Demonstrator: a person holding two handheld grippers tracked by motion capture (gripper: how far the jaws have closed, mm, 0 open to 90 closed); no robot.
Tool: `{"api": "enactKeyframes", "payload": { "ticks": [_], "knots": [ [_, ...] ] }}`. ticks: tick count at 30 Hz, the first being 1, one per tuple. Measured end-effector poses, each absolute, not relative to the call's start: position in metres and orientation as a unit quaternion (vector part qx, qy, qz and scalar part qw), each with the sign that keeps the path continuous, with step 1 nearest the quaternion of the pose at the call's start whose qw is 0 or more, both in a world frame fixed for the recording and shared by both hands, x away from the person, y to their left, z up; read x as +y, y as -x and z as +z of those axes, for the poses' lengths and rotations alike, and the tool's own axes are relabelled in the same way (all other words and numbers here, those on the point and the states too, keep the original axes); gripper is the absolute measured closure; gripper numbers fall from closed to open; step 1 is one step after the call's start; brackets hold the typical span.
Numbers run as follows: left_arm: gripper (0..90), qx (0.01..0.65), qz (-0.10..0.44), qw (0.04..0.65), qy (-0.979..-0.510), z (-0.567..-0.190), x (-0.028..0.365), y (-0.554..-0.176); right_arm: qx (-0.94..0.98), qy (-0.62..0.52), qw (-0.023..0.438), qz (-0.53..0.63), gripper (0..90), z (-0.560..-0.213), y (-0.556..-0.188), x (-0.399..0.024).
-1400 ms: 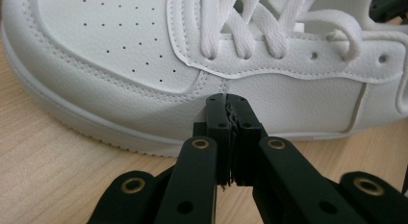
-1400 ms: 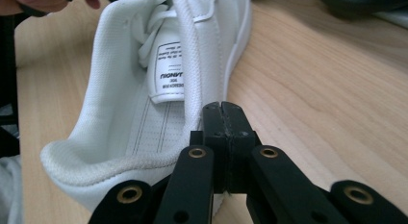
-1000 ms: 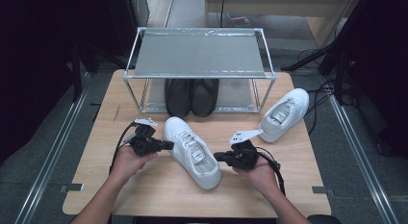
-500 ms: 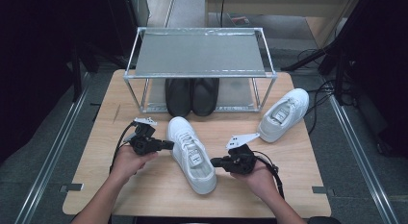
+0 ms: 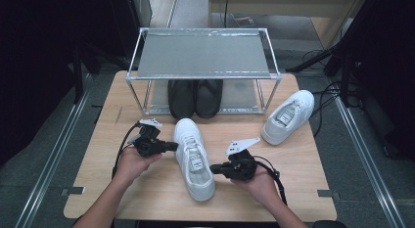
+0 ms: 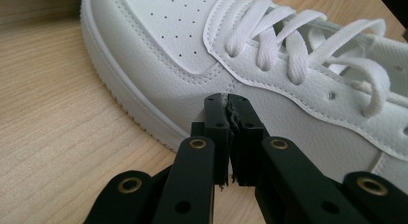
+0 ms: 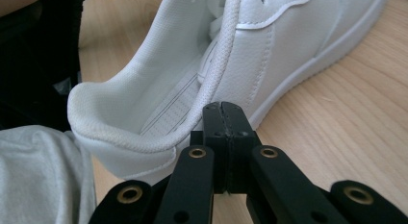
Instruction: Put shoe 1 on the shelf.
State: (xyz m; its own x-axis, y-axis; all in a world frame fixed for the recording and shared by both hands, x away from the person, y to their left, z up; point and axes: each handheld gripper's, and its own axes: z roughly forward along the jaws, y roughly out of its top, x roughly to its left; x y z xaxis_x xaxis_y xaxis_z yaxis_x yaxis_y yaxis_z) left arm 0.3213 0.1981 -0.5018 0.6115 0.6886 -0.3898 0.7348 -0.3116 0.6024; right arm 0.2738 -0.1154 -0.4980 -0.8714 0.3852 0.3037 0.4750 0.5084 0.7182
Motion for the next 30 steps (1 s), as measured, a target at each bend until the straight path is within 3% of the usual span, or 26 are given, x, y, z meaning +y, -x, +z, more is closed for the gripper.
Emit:
{"api": "enactKeyframes", "payload": {
  "ticks": [15,24,30],
  "knots": [
    [87.1,0.434,-0.019,0.387,-0.814,-0.501,0.196,-0.327,-0.871,0.230,0.067,-0.428,89.9,-0.499,-0.267,-0.105],
    [76.0,0.432,-0.022,0.416,-0.800,-0.490,0.206,-0.322,-0.863,0.243,0.043,-0.441,80.7,-0.490,-0.276,-0.118],
    [58.6,0.417,-0.038,0.425,-0.803,-0.482,0.207,-0.318,-0.852,0.265,0.023,-0.450,72.6,-0.484,-0.284,-0.135]
  ]
}}
